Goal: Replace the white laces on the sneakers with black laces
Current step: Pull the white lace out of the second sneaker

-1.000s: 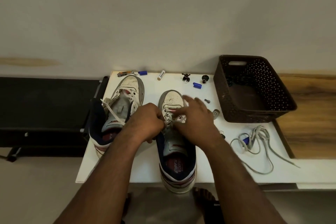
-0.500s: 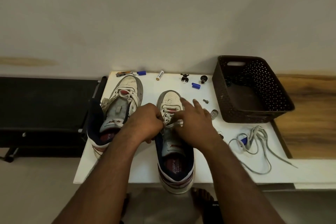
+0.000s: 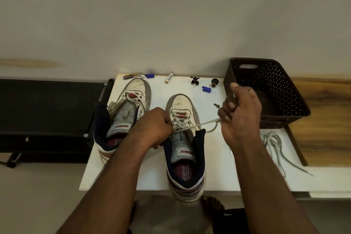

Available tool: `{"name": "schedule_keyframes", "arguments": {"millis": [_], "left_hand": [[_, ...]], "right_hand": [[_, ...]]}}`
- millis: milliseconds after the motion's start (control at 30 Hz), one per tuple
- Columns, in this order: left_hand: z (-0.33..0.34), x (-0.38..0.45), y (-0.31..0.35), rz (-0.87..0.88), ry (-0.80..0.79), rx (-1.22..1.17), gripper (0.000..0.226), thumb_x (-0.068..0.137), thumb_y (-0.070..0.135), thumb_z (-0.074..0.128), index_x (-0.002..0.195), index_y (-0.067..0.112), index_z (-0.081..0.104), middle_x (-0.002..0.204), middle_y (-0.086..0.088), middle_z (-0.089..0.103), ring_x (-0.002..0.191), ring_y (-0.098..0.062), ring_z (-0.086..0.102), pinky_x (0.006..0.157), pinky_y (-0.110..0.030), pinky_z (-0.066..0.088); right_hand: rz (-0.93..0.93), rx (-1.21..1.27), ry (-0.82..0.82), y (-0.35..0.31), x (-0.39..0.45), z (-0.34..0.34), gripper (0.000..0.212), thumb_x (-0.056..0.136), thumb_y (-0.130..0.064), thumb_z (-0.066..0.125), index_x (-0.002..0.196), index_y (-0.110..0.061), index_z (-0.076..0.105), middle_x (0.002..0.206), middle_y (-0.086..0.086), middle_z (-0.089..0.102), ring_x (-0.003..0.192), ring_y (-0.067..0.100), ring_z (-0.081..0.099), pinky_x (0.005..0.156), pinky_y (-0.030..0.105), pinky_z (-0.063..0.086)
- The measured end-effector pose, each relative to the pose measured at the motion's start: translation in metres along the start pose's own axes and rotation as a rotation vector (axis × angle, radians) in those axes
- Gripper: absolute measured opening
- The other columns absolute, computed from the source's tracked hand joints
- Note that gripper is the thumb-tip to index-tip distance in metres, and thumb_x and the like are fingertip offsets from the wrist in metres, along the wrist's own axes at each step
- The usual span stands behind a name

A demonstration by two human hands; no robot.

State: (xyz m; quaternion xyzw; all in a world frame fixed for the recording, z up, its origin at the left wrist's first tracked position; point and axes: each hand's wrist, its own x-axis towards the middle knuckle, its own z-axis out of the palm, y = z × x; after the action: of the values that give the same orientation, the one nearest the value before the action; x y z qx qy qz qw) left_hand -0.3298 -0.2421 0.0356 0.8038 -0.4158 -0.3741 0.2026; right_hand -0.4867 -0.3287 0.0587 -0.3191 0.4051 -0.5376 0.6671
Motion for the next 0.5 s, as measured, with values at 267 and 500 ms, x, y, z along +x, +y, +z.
{"name": "schedule_keyframes", "arguments": {"millis": [267,500], "left_hand": [[0.003,-0.002,0.002,0.015,0.034,-0.065,0.027,0.086,0.001,0.058,0.104,0.02,0.064,0.1,-0.009,0.063,0.07,-0.026,0.069,0.054,-0.036,0.06],[0.004,0.0,-0.001,0.044,0.109,0.017,0.025,0.084,0.006,0.062,0.098,0.026,0.059,0.092,0.0,0.058,0.078,-0.02,0.063,0.056,-0.025,0.053]], "right_hand": [[-0.106,-1.617,-0.571,0.013,0.004,-0.012,0.023,0.092,-0.04,0.058,0.097,-0.021,0.07,0.096,-0.001,0.069,0.079,0.007,0.058,0.07,0.025,0.047],[0.209,-1.484,-0.57,0.006,-0.001,-0.01,0.054,0.093,-0.053,0.05,0.078,-0.005,0.07,0.071,0.003,0.065,0.068,0.013,0.058,0.062,0.027,0.041]]}}
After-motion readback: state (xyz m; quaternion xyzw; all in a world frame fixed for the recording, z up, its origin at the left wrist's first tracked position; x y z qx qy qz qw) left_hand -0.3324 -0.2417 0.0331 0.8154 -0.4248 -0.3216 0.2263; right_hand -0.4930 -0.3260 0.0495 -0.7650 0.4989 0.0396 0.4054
